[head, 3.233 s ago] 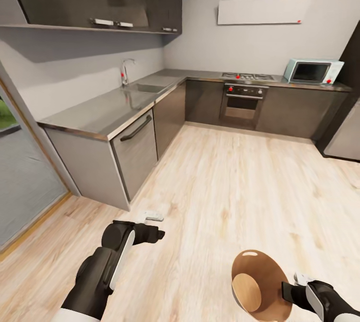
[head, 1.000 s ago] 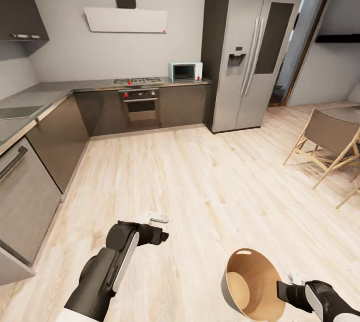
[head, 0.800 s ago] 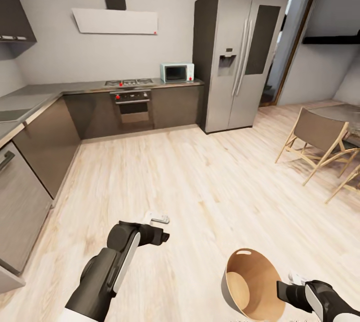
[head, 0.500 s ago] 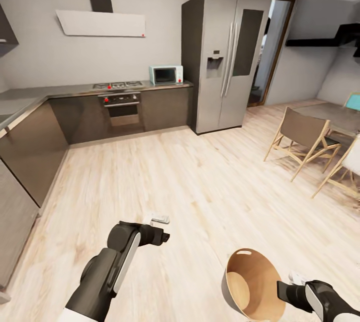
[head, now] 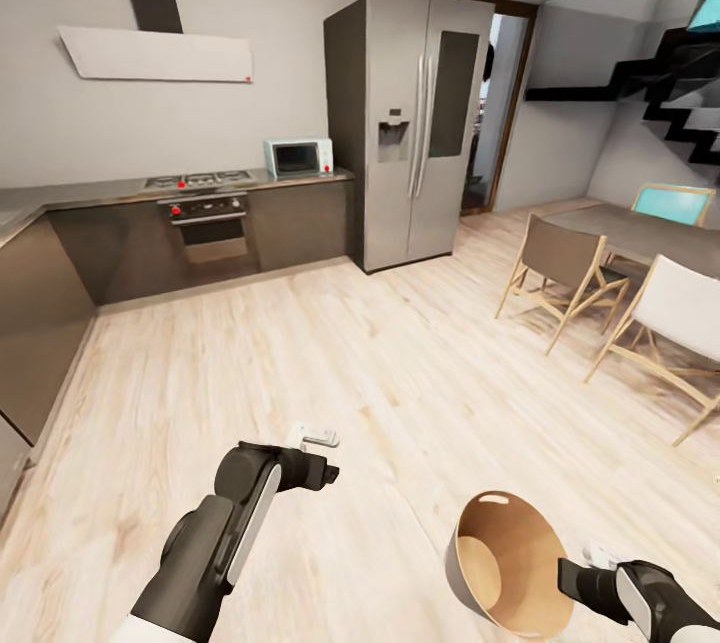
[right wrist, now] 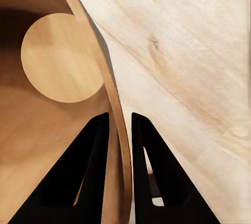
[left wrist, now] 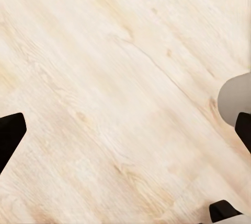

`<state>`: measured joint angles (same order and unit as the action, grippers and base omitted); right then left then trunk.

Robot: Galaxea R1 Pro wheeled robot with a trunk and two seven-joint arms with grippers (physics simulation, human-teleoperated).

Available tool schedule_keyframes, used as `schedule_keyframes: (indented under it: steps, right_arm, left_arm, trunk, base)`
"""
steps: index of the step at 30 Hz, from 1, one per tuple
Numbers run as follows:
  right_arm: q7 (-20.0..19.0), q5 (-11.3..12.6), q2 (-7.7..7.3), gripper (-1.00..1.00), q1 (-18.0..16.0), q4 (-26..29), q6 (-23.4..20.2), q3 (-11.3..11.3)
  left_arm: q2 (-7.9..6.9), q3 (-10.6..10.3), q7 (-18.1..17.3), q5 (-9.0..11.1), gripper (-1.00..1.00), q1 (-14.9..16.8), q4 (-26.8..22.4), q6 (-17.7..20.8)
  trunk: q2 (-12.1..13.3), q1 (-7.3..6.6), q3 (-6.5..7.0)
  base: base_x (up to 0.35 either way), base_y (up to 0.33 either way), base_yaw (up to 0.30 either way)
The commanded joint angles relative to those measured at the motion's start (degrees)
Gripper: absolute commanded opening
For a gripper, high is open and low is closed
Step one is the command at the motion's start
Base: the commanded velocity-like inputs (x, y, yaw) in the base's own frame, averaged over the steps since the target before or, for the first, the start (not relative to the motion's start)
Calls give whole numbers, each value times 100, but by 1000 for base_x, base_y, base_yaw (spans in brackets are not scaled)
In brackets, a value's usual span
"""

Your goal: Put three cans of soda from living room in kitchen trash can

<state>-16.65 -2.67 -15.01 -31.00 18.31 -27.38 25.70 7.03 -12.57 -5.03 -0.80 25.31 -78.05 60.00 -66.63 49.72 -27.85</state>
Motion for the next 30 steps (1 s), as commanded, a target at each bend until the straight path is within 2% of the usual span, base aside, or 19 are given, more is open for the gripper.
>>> schedule_keyframes:
  steps: [1,11,18,30]
  right_arm:
    - [-31,83,0,-100,-2,3,-13,24]
    - [-42,82,-7,-100,4,5,-3,40]
    - [-550,67,-97,-100,14,5,9,40]
    - [-694,58,-122,-100,20,5,32,40]
  left_arm:
    - [0,0,0,1,100,0,0,0]
    - [0,0,-10,1,100,0,-1,0]
    - [0,0,-7,1,100,0,-4,0]
    - [0,-1,-3,1,100,0,-6,0]
  trunk:
    - [0,0,8]
    - [0,0,77]
    - [0,0,103]
    - [0,0,78]
  base:
    - [0,0,-210]
    - [0,0,-217]
    - [0,0,-254]
    - [0,0,-265]
